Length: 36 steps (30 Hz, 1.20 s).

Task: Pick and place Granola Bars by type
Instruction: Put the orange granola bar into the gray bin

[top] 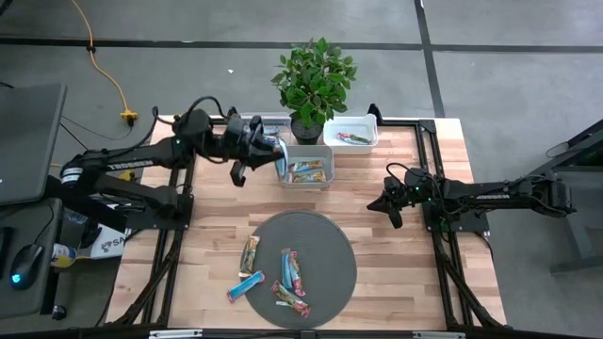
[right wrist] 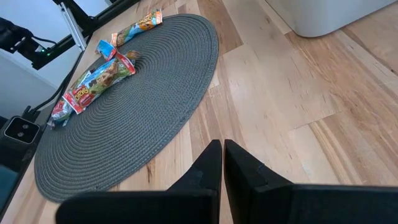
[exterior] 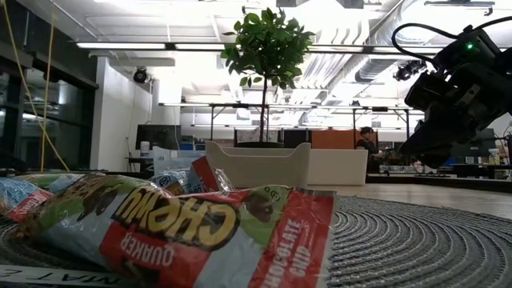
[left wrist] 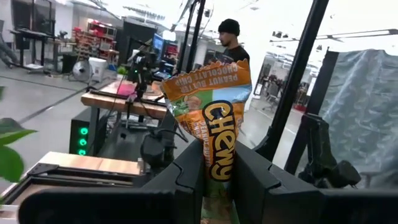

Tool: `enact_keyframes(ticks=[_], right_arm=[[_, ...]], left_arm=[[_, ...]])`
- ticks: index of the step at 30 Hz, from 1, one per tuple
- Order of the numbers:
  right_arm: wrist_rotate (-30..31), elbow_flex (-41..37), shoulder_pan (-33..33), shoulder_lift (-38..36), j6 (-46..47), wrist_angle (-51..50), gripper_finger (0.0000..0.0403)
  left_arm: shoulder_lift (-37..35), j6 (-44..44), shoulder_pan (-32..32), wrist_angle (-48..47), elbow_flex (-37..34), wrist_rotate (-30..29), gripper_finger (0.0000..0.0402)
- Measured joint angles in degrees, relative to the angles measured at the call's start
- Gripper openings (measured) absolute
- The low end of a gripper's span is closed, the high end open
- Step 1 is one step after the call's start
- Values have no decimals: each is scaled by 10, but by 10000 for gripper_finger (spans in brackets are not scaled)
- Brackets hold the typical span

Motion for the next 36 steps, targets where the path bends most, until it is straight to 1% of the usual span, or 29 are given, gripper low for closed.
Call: enact_keyframes(ticks=[2,4,8,10,14,17,19,23,25,28,32,36], right_arm=[[0,0,0,0,0,0,0],[0,0,0,0,0,0,0],[0,0,0,0,0,0,0],[0,0,0,0,0,0,0],[0,0,0,0,0,0,0],[0,0,0,0,0,0,0],[0,0,0,0,0,0,0],[0,0,0,0,0,0,0],[0,0,0,0,0,0,0],[0,0,0,0,0,0,0],[0,0,0,0,0,0,0],[0,0,0,0,0,0,0]], left_arm=[[0,-1,26,-13,3,25,60],[4,7,51,-57,18,44,60],[32,52,81,-152,57,84,60],[50,86,88,-196,80,94,60],[95,162,89,-289,123,97,60],[128,220,85,-349,151,83,60],[147,264,77,-387,166,58,60],[182,355,53,-444,182,-14,60],[199,389,36,-452,186,-60,60],[224,432,9,-457,185,-149,60],[260,469,-23,-452,185,-251,60],[295,473,-49,-439,185,-339,60]])
